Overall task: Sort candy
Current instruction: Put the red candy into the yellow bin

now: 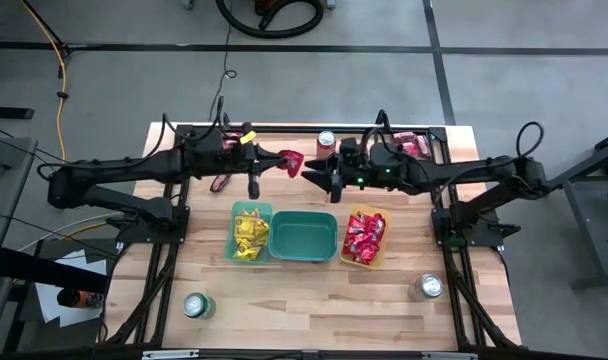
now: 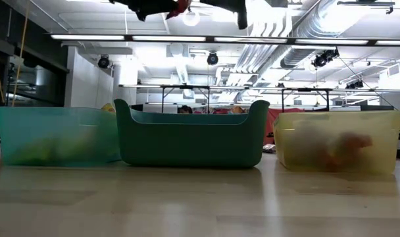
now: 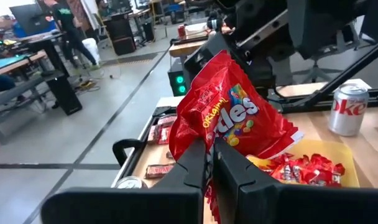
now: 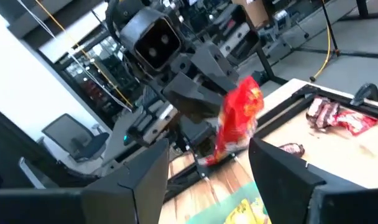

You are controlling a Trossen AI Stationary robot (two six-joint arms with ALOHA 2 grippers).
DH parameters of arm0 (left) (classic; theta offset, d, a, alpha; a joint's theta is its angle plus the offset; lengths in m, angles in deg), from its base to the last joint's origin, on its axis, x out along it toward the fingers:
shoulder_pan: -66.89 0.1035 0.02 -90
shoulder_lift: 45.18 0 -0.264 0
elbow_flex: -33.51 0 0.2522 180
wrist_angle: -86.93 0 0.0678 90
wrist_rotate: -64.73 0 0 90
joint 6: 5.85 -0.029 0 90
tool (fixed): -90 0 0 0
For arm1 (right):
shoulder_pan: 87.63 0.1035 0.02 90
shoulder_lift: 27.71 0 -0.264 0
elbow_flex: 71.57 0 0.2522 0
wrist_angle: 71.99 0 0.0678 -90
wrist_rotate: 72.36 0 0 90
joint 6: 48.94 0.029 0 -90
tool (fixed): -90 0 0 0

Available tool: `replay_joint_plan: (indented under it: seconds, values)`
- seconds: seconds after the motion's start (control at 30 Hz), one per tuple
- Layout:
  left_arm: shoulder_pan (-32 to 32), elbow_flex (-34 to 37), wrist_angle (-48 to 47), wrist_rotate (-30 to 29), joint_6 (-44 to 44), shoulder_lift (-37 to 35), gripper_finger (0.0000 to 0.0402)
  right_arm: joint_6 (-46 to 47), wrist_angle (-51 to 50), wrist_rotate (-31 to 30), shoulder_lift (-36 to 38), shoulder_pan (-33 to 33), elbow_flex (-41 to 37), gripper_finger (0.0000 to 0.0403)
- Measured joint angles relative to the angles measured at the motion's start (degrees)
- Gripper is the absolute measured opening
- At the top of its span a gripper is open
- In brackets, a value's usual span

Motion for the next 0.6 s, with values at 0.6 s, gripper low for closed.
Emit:
replay_joint_plan:
  seconds: [0.6]
  values:
    - [-2.6, 0.0, 0.4, -0.1, 0.1, 3.0, 0.0, 1.7, 3.7, -2.7, -3.4, 0.0, 0.1, 0.0207]
